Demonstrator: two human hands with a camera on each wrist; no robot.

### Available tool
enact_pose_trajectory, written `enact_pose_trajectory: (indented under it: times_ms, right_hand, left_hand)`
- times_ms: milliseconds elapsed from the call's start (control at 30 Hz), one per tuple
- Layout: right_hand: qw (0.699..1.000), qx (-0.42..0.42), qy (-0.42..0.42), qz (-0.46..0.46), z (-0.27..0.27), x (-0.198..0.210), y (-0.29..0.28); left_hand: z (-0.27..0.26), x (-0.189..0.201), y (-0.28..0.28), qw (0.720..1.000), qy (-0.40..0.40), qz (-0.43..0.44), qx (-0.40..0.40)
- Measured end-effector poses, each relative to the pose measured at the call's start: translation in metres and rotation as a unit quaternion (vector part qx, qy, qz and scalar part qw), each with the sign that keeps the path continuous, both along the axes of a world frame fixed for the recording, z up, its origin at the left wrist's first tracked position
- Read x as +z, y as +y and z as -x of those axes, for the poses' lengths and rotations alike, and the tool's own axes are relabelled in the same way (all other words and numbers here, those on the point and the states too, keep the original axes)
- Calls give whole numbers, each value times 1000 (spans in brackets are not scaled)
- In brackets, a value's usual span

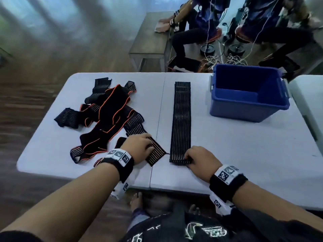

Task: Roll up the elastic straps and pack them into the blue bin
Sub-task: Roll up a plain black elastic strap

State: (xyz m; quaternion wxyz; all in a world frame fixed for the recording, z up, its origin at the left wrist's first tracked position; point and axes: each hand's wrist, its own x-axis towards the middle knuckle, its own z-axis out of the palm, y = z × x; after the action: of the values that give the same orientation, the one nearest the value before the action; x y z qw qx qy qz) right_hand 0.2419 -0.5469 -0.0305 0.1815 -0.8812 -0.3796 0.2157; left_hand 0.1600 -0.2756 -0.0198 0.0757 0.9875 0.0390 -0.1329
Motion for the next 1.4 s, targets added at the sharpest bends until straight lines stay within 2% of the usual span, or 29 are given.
enact_pose_trajectory:
  times_ms: [100,167,233,367,467,600,767,833,933,1100,1233,1333,1400]
  right_hand:
    - [999,41,-8,0,8,-2,1]
    - [999,52,-4,10,10,0,2]
    - [998,55,8,17,11,2,1]
    - [999,40,32,7,15,5,0]
    - [999,30,23,-2,21,5,-1]
    - [1000,15,6,-11,29,1,-1]
    - [998,-41,-20,-36,42,-6,-3]
    - [997,-63,-32,-39,46,-8,-2]
    - [989,-131,18,-70,47,-9,-1]
    - [945,-275,115,-133,44,-6,0]
    - [930,-314,139,-129,47,-11,3]
    - [933,-318,138,-98,49,-12,5]
    - [922,-334,161,-108,48,-13,7]
  left_hand:
    - [10,5,-5,999,-42,-7,23]
    - [21,8,-18,996,-81,34,15]
    - [31,8,-38,993,-71,89,-15]
    - [42,-6,-71,992,-16,125,-26]
    - [43,-15,-75,991,-37,132,-4]
    - [41,-19,-73,990,-61,127,-22]
    - [37,-22,-72,986,-82,148,2]
    - [34,-23,-74,988,-68,141,11]
    - [32,-21,-76,991,-29,119,50]
    - [29,-13,-77,984,55,91,140]
    - [18,-12,-76,970,84,122,193]
    - [12,-9,-78,968,115,101,197]
    - [9,-9,-79,968,130,86,195]
